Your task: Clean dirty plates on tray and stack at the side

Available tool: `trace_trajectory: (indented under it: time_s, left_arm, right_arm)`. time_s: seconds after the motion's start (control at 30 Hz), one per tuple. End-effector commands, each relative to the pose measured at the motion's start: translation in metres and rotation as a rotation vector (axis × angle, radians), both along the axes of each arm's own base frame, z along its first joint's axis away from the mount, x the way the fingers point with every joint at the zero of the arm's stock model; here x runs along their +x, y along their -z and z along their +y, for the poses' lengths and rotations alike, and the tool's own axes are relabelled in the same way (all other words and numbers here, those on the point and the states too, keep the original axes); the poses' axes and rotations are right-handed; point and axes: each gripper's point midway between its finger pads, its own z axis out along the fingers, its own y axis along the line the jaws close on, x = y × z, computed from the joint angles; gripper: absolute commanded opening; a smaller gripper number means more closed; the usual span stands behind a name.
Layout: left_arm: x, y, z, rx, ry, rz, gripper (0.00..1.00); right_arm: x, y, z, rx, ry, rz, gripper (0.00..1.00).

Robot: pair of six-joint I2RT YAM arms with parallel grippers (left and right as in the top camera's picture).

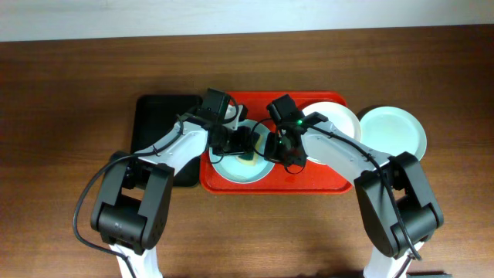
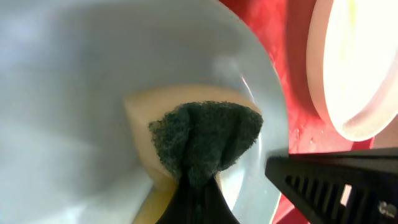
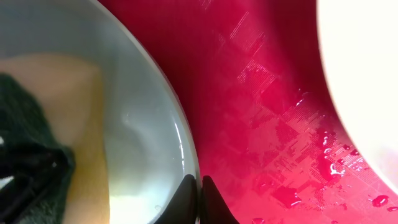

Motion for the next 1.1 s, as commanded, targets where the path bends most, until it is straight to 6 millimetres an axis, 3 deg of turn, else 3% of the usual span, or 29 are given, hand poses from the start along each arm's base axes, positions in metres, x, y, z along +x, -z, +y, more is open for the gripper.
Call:
trace_trajectory:
  time_s: [0.0,0.23,0.27,0.47,0.5,0.7,0.83,0.97,1.07]
  left_arm:
    - [0.017,-0.053,0.008,-0.046,-0.018,-0.118,0.0]
    - [0.035,-0.086,0.077,0.197,-0.113,-0.289,0.0]
    - [0.036,-0.086,0.088,0.235,-0.116,-0.296,0.0]
    - [0.04,-0.068,0.194,0.59,-0.298,-0.247,0.0]
    - [0.04,-0.064,0.203,0.608,-0.302,-0.238,0.0]
    - [0.036,-0.033,0.241,0.641,-0.345,-0.133,0.0]
    - [0.033,-0.009,0.247,0.655,-0.34,-0.07,0.0]
    - [0.032,-0.002,0.254,0.657,-0.353,-0.053,0.0]
    - [0.032,-0.002,0.254,0.658,-0.353,-0.051,0.0]
  right_arm:
    - [0.0,0.003,0.006,0.003,-0.011,0.006,0.04]
    - [0.0,0.003,0.006,0.003,-0.011,0.006,0.04]
    - [0.0,0.003,0.006,0.003,-0.011,0.006,0.05]
    - [0.0,0.003,0.006,0.003,-0.011,0.006,0.05]
    - [0.0,0.003,0.006,0.003,-0.011,0.006,0.05]
    - [0.001,0.003,0.005,-0.002,-0.01,0.004,0.05]
    - [0.001,0.004,0.003,-0.016,-0.007,0.001,0.05]
    - [0.001,0.004,0.003,-0.016,-0.007,0.001,0.06]
    - [0.001,0.004,0.003,-0.016,-0.007,0.001,0.18]
